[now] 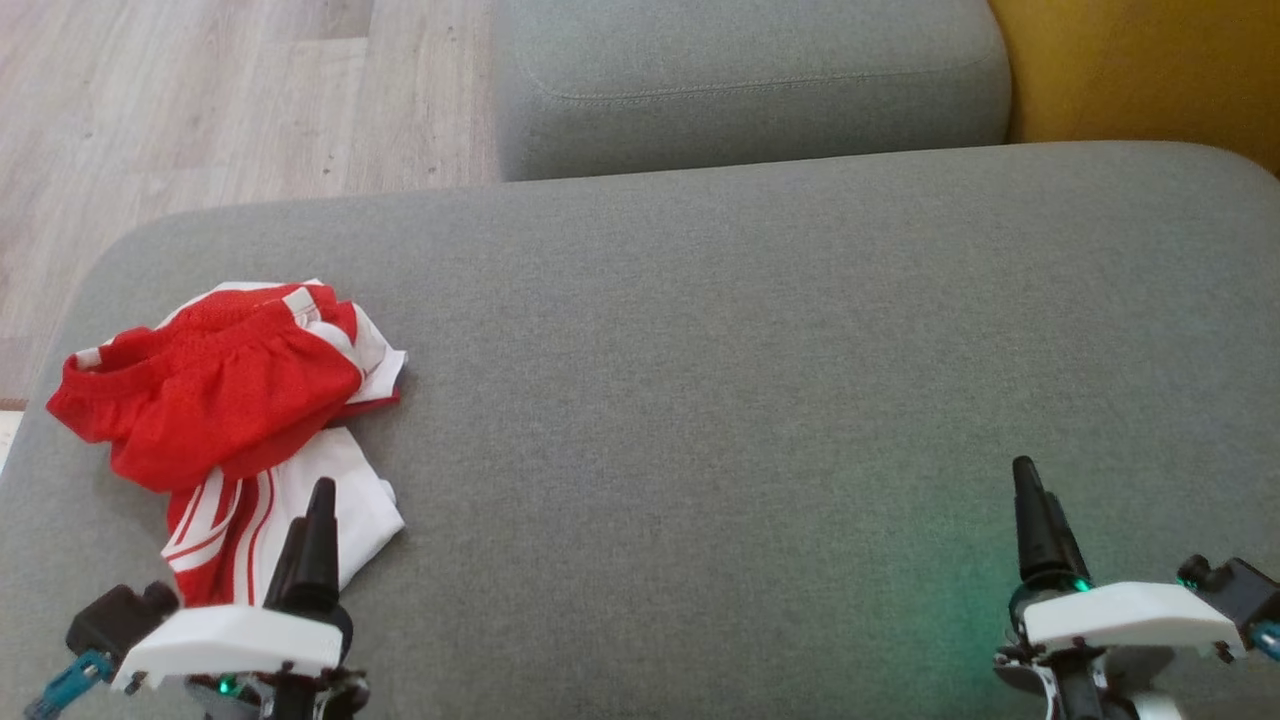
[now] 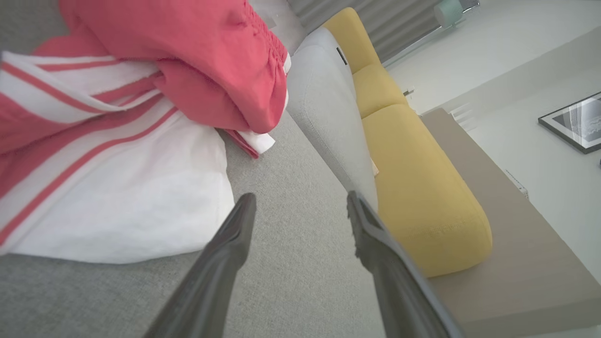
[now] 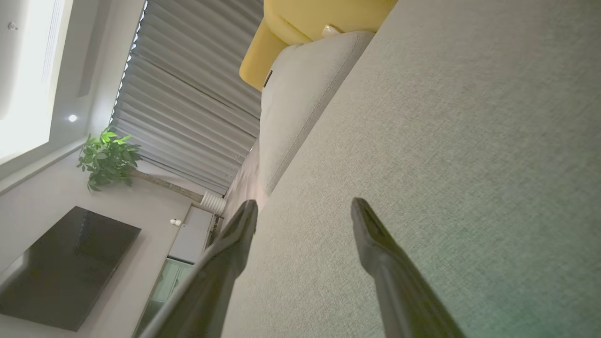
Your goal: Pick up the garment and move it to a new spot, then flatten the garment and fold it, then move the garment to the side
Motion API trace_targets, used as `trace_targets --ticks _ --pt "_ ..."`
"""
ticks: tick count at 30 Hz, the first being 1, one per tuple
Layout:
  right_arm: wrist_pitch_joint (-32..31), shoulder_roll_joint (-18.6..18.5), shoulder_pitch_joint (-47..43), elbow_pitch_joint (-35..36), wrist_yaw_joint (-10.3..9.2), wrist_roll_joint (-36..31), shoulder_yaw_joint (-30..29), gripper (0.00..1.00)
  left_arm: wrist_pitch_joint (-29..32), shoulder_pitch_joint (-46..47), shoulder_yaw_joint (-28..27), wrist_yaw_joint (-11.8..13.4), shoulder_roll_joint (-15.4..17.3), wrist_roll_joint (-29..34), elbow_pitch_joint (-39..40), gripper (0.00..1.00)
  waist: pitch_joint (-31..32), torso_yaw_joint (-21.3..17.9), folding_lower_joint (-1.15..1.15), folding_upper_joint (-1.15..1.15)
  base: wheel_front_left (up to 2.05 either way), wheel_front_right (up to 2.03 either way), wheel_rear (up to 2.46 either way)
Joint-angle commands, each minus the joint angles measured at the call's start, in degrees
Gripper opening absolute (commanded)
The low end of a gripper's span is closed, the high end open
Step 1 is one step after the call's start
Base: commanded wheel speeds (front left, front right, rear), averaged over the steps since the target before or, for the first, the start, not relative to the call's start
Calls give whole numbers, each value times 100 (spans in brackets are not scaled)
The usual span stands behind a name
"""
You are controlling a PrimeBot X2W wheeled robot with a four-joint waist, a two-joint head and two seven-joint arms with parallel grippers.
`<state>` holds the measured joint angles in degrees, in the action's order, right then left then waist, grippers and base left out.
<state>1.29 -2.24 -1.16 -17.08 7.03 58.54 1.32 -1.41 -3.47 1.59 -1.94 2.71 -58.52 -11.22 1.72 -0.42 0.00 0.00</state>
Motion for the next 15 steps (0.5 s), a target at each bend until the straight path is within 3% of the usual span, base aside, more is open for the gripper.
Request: trace_targets --ticks 1,15 --pt "77 -48 259 246 18 -186 89 100 -77 176 -11 33 100 187 263 100 0 -2 0 0 0 0 0" --pt "314 -58 276 398 23 -1182 364 100 -311 150 150 215 200 1202 546 100 35 15 0 0 0 0 0"
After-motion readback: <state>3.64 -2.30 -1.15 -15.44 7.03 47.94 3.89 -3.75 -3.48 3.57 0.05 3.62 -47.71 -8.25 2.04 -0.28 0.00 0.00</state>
